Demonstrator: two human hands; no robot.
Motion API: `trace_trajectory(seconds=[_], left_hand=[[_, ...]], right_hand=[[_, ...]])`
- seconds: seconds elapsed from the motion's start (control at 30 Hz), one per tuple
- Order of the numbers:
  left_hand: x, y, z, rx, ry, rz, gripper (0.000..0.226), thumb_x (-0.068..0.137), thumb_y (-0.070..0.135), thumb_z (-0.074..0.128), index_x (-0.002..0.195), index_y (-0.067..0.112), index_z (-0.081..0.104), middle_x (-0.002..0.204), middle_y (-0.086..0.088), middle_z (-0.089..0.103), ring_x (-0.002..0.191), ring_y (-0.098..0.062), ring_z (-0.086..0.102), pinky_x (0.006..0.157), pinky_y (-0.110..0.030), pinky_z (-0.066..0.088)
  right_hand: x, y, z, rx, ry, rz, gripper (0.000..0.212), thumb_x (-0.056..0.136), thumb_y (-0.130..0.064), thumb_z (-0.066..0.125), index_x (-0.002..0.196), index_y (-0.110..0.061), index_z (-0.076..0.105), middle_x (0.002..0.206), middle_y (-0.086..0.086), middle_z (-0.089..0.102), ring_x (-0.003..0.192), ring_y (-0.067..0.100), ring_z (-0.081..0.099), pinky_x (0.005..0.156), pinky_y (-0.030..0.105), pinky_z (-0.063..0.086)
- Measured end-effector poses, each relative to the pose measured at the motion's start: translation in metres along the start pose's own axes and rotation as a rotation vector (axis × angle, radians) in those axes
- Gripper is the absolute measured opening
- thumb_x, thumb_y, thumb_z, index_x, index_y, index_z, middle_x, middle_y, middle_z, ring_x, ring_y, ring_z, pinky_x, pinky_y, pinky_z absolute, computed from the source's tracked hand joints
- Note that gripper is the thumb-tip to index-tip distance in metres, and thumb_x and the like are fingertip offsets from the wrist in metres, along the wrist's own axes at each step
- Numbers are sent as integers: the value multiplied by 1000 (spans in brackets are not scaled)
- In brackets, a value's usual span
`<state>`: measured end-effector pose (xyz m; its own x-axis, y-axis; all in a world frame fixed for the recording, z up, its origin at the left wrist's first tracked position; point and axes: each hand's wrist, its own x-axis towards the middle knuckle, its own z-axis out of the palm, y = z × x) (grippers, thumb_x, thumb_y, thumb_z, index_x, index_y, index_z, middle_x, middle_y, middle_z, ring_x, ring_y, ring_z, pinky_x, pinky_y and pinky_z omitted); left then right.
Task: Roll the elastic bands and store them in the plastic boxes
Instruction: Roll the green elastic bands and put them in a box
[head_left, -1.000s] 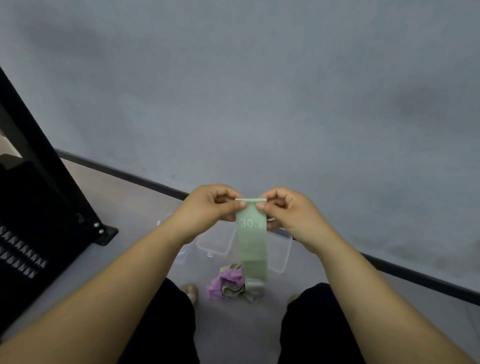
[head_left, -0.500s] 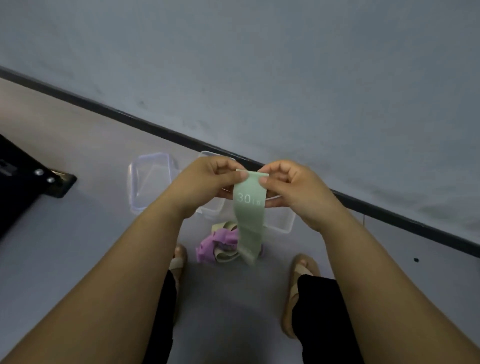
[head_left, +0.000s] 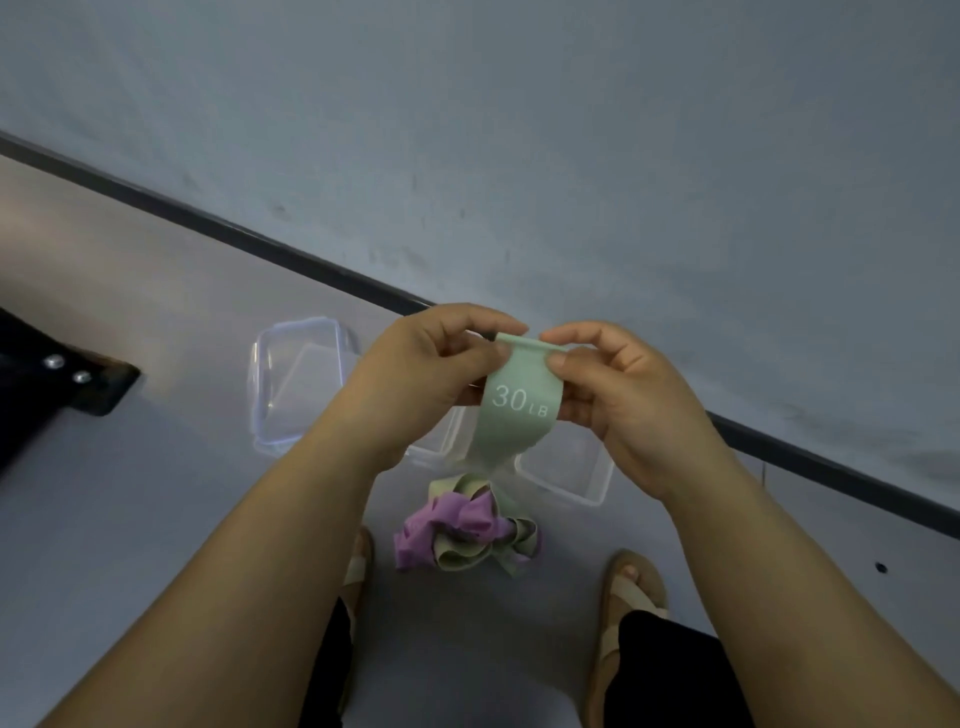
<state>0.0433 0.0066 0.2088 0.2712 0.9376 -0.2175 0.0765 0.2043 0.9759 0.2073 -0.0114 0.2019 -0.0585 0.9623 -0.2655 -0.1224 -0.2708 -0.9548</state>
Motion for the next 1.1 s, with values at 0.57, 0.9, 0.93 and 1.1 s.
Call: trace_trajectory(seconds=[0.57, 0.9, 0.93, 1.1], left_hand=[[-2, -2, 22, 22, 93, 24, 15, 76, 7, 71, 81, 21, 72, 69, 0, 70, 67, -10, 67, 63, -19, 56], [-1, -2, 31, 87, 133, 146, 24, 76, 8, 71, 73, 31, 71, 73, 7, 72, 74, -13, 69, 71, -23, 57], [-1, -2, 31, 75, 134, 142, 23, 76, 7, 71, 74, 30, 72, 76, 3, 73, 75, -16, 69, 71, -24, 58], [-1, -1, 31, 24, 106, 107, 16, 77, 6, 70, 79, 23, 72, 76, -4, 73, 72, -17, 70, 68, -24, 57]], right_hand=[[-15, 4, -12, -336, 50, -282, 29, 88, 2, 55, 83, -24, 65, 77, -13, 66, 76, 9, 65, 71, 27, 57], [-13, 2, -14, -268, 58, -175, 5, 83, -25, 61, 84, -24, 66, 75, -11, 71, 74, 5, 67, 68, 21, 57], [-13, 2, -14, -248, 65, -177, 6, 84, -20, 61, 84, -22, 66, 72, -12, 71, 71, 4, 67, 65, 19, 56], [-14, 0, -15, -179, 59, -156, 10, 85, -15, 61, 83, -22, 67, 74, -6, 72, 72, 9, 68, 68, 24, 57]])
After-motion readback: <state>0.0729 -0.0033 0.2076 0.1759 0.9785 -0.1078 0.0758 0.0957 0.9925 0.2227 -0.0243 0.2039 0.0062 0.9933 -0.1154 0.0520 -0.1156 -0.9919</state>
